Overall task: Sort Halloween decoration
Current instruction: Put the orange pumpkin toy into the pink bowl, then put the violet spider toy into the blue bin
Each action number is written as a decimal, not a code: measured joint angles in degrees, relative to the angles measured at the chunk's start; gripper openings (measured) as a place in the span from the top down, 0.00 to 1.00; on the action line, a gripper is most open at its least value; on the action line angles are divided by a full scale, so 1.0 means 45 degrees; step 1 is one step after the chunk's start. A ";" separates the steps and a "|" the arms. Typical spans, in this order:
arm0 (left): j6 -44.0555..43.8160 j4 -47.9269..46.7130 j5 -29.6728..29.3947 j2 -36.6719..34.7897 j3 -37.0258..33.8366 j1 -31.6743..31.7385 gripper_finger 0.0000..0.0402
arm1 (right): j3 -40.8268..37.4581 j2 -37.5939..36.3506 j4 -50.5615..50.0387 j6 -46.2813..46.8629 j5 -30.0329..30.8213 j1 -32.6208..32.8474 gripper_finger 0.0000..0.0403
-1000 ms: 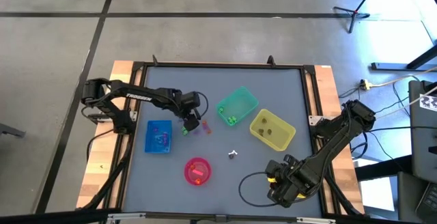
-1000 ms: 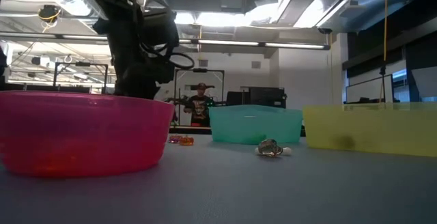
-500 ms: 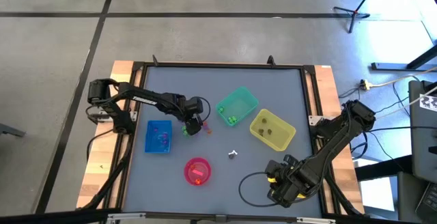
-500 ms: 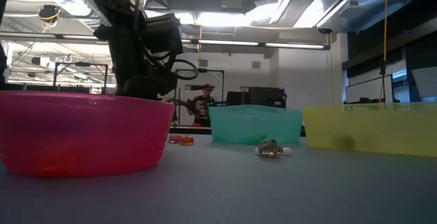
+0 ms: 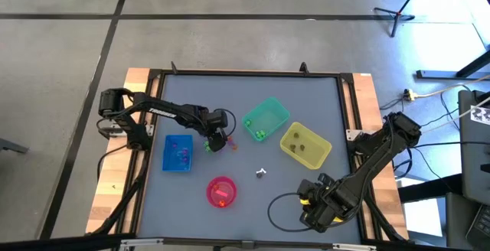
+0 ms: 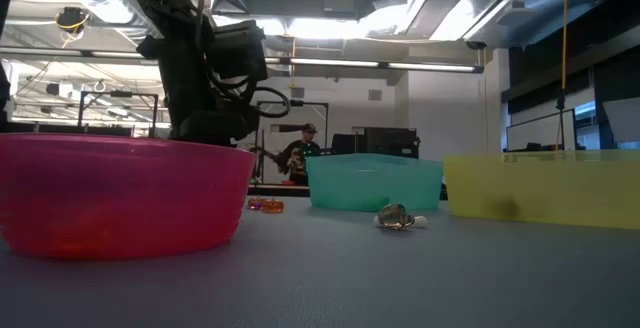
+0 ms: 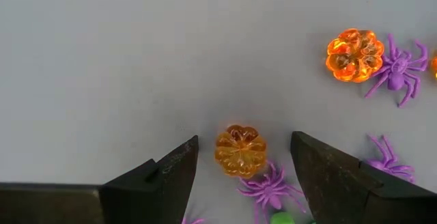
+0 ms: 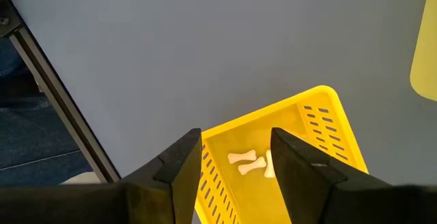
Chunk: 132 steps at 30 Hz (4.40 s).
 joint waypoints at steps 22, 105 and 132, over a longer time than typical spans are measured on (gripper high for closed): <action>0.0010 0.0016 -0.0021 0.0015 -0.0016 -0.0010 0.63 | 0.0000 0.0000 0.0000 0.0000 0.0000 0.0005 0.57; 0.2865 0.6305 0.6482 -0.0299 -0.0029 -0.5327 0.71 | 0.0000 0.0000 0.0000 0.0000 0.0000 0.0005 0.57; 0.3108 0.6343 0.3184 -0.0299 -0.0029 -0.5064 0.38 | 0.0000 0.0000 0.0000 0.0000 0.0000 0.0003 0.57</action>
